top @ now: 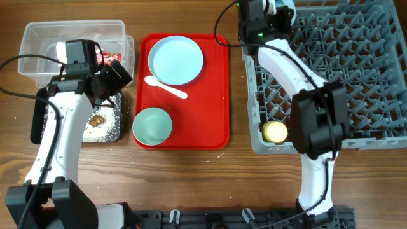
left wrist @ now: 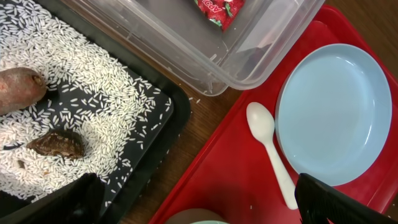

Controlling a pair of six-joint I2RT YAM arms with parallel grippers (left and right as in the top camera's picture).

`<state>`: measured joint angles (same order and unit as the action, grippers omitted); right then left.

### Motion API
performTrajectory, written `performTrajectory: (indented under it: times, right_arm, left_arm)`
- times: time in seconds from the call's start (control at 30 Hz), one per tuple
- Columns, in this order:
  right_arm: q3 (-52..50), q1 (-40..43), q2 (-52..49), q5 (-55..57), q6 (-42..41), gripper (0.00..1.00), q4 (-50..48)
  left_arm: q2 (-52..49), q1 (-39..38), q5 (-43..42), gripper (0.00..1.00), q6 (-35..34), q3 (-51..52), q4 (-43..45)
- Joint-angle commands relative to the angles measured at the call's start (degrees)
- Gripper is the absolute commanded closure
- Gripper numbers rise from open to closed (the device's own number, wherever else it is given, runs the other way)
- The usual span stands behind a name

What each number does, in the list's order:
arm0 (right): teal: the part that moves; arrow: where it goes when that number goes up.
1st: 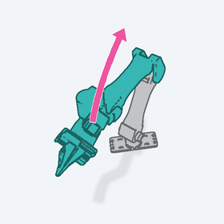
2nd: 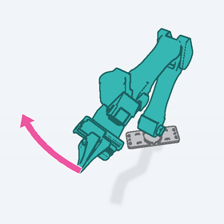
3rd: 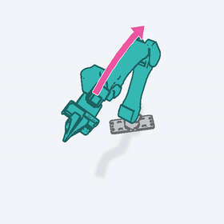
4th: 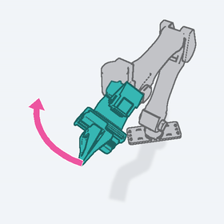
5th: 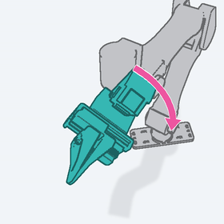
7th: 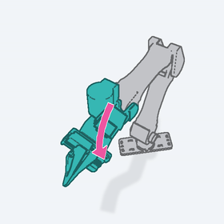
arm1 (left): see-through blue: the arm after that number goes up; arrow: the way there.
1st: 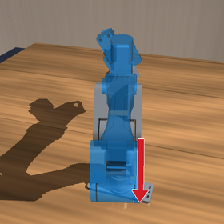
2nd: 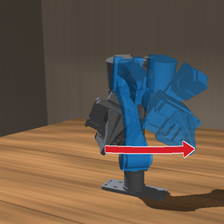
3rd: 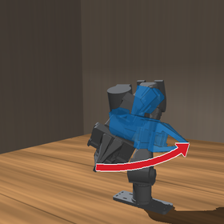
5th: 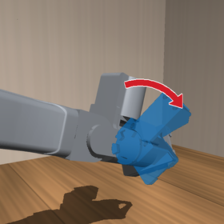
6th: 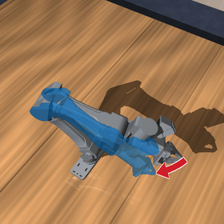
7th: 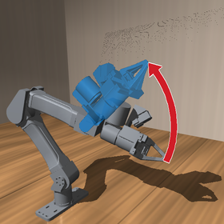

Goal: Sort waste into correct bins and load items into the dishwasher rack
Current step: 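Lift the bowl with the right gripper and place it in the rack, then grasp the second light-blue bowl with the right gripper and carry it to the rack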

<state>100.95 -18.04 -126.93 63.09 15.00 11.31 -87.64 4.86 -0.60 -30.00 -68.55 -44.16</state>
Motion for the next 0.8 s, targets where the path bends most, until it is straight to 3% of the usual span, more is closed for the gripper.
performTrajectory:
  times: [0.0,0.17,0.4,0.43,0.57,0.7,0.77]
  right_arm:
    - [0.61,1.05,-1.66,2.12,1.99,0.96,0.04]
    - [0.61,1.03,-1.66,1.90,6.03,0.96,-1.22]
    - [0.61,-2.62,-1.66,-0.96,7.58,0.93,4.61]
    - [0.61,-3.43,-1.66,-0.96,7.58,0.82,5.55]
    - [0.61,-5.18,-1.66,-0.94,7.52,0.66,7.93]
    - [0.61,-5.92,-1.55,-0.94,7.50,0.11,9.05]
    - [0.61,-6.29,-0.98,-0.98,7.28,0.00,9.01]
  left_arm:
    - [0.57,-0.15,-0.42,0.00,1.11,-0.90,-0.02]
    - [0.57,-0.15,-0.42,0.00,1.09,-0.90,-0.02]
    - [0.57,-0.15,-0.42,0.00,1.11,-0.90,-0.02]
    - [0.57,-0.15,-0.42,0.00,1.11,-0.90,-0.02]
    - [0.57,-0.15,-0.42,0.00,1.11,-0.90,-0.02]
    - [0.57,-0.15,-0.42,0.00,1.11,-0.90,-0.02]
    - [0.57,-0.15,-0.42,0.00,1.11,-0.90,-0.02]
